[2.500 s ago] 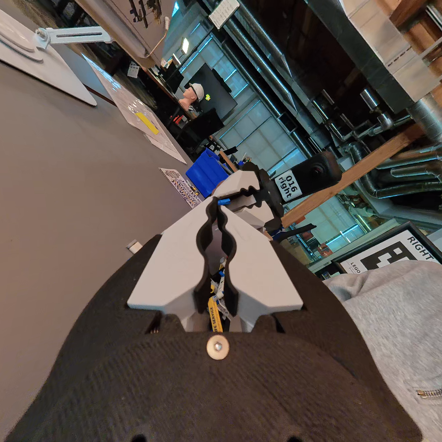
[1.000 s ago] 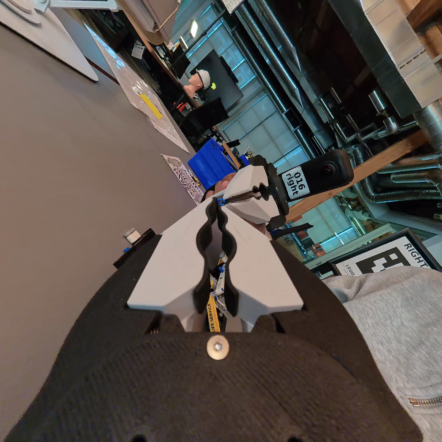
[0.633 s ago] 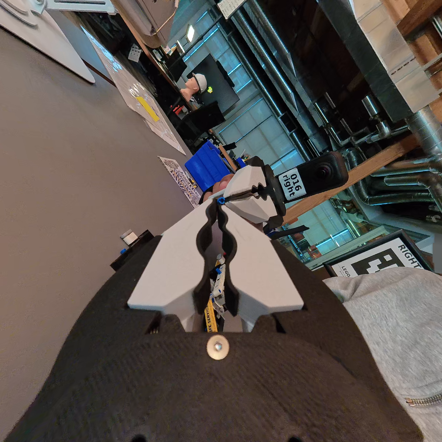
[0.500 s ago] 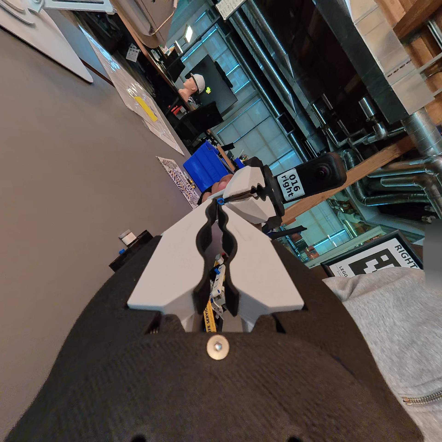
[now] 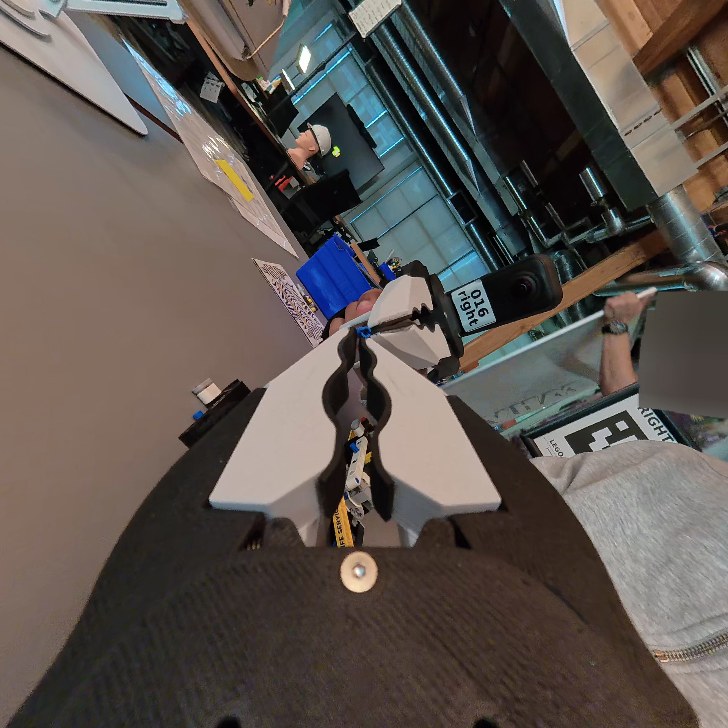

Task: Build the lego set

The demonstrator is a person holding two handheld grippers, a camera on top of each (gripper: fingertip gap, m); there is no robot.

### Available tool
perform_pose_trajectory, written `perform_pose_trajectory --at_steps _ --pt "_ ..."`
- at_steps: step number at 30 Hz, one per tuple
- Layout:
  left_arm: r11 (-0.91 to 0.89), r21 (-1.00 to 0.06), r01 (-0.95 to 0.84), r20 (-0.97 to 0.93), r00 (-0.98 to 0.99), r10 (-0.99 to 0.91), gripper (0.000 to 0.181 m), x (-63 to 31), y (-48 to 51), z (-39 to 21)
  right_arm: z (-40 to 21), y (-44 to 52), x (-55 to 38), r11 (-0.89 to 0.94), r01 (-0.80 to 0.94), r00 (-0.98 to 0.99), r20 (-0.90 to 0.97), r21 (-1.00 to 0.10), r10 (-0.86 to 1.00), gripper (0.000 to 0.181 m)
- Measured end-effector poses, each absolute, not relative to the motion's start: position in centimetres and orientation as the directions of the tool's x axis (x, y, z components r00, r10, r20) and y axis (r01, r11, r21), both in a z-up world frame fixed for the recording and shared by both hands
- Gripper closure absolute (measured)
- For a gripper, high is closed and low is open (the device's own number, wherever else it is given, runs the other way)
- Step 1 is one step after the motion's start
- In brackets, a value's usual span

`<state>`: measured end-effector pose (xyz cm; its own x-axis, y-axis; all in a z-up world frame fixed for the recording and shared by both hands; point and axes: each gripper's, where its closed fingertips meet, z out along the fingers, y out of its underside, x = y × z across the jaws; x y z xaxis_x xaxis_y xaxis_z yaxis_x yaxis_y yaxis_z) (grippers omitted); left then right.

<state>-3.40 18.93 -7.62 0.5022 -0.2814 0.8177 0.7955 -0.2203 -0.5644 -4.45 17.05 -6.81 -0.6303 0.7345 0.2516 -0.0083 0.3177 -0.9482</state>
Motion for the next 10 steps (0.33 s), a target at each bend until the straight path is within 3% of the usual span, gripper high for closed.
perform_pose_trajectory --at_steps 1,10 --pt "-0.220 -0.564 0.796 0.818 0.501 -0.284 0.181 -3.40 18.92 -7.59 -6.80 17.05 -4.44 0.316 -0.009 -0.631 0.251 -0.949 0.734 0.181" --pt "-0.217 -0.563 0.798 0.815 0.491 -0.307 0.181 -3.32 18.80 -7.34 -6.60 16.96 -4.33 0.298 -0.011 -0.637 0.236 -0.954 0.734 0.181"
